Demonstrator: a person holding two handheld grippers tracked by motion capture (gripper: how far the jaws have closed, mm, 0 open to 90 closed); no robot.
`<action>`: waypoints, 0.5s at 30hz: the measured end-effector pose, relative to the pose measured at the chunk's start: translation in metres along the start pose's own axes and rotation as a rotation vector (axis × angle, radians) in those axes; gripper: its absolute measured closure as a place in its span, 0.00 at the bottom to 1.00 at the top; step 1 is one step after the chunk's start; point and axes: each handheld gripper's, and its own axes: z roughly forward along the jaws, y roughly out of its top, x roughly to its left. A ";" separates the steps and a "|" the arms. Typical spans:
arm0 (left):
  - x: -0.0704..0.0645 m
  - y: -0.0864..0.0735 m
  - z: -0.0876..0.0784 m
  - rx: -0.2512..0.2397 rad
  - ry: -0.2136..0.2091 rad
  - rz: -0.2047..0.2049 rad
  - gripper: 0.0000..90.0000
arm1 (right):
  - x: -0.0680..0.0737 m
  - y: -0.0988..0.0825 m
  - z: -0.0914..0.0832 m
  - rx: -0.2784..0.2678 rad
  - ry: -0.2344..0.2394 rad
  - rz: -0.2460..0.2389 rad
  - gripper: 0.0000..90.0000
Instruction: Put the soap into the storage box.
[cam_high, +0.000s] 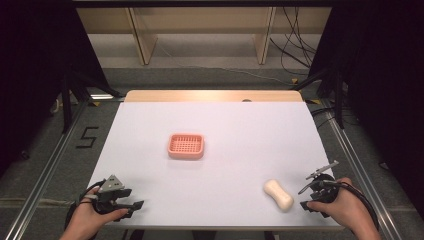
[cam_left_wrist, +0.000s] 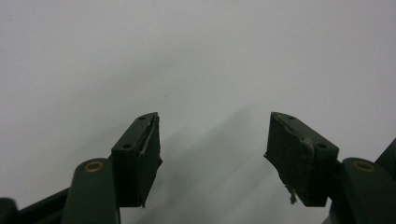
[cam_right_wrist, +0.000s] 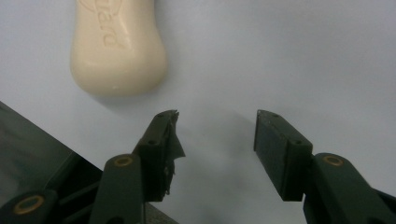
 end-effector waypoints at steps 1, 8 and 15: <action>-0.001 0.000 0.000 0.002 0.006 -0.004 0.38 | 0.001 0.002 -0.002 0.010 -0.011 0.018 0.55; 0.000 -0.001 0.001 0.008 -0.002 -0.008 0.38 | 0.012 0.021 -0.014 0.040 -0.008 -0.036 0.56; -0.001 -0.001 0.001 0.016 -0.024 -0.018 0.38 | 0.024 0.043 -0.016 0.038 0.032 -0.081 0.56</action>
